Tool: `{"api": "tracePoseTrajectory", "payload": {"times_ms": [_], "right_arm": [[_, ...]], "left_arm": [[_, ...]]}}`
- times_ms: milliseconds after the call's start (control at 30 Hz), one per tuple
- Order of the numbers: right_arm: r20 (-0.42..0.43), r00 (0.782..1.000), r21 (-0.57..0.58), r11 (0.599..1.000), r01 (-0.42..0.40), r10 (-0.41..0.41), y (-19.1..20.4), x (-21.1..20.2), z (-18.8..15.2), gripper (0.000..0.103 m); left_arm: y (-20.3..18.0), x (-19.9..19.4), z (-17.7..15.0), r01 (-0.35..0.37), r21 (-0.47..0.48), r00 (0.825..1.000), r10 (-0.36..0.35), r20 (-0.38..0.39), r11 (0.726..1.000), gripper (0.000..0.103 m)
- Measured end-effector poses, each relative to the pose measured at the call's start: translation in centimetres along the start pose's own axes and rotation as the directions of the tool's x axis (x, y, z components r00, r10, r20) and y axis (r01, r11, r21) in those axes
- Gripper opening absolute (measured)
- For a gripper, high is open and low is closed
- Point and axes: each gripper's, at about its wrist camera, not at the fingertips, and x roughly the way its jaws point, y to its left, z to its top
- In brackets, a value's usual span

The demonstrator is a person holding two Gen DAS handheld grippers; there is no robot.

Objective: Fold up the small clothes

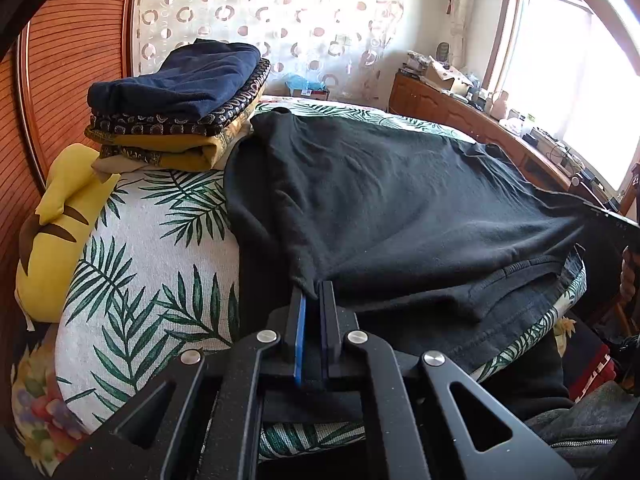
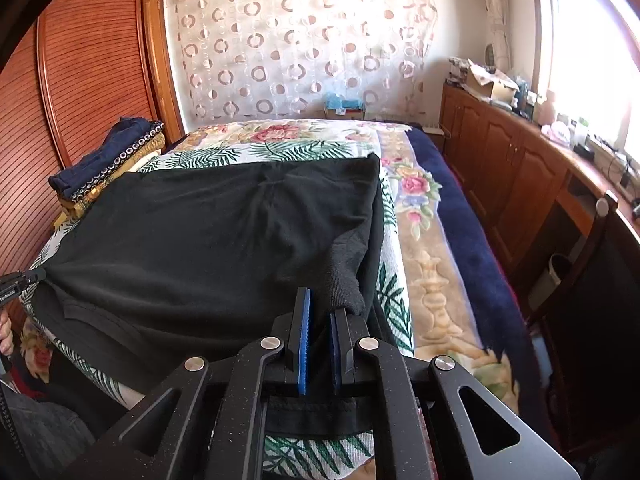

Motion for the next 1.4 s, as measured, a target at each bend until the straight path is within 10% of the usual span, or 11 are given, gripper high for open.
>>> {"api": "tracePoseTrajectory", "payload": {"times_ms": [467, 600, 867, 1400], "right_arm": [[0.025, 0.998, -0.023, 0.998, 0.058, -0.057, 0.5, -1.4, 0.1, 0.055], [0.017, 0.999, -0.022, 0.999, 0.034, -0.033, 1.0, -0.6, -0.4, 0.056], [-0.015, 0.999, -0.034, 0.998, -0.045, 0.044, 3.5, 2.7, -1.1, 0.056], [-0.091, 0.992, -0.086, 0.992, -0.091, 0.083, 6.5, 9.1, -1.1, 0.059]], "left_arm": [[-0.6, -1.3, 0.1, -0.008, 0.010, 1.000, 0.008, 0.028, 1.000, 0.006], [-0.6, -2.1, 0.6, -0.011, 0.008, 0.998, 0.011, 0.055, 1.000, 0.010], [0.5, -2.7, 1.5, -0.048, -0.010, 0.995, 0.049, 0.089, 0.999, 0.069], [1.5, 0.3, 0.3, -0.088, -0.043, 0.996, 0.088, -0.008, 0.995, 0.071]]}}
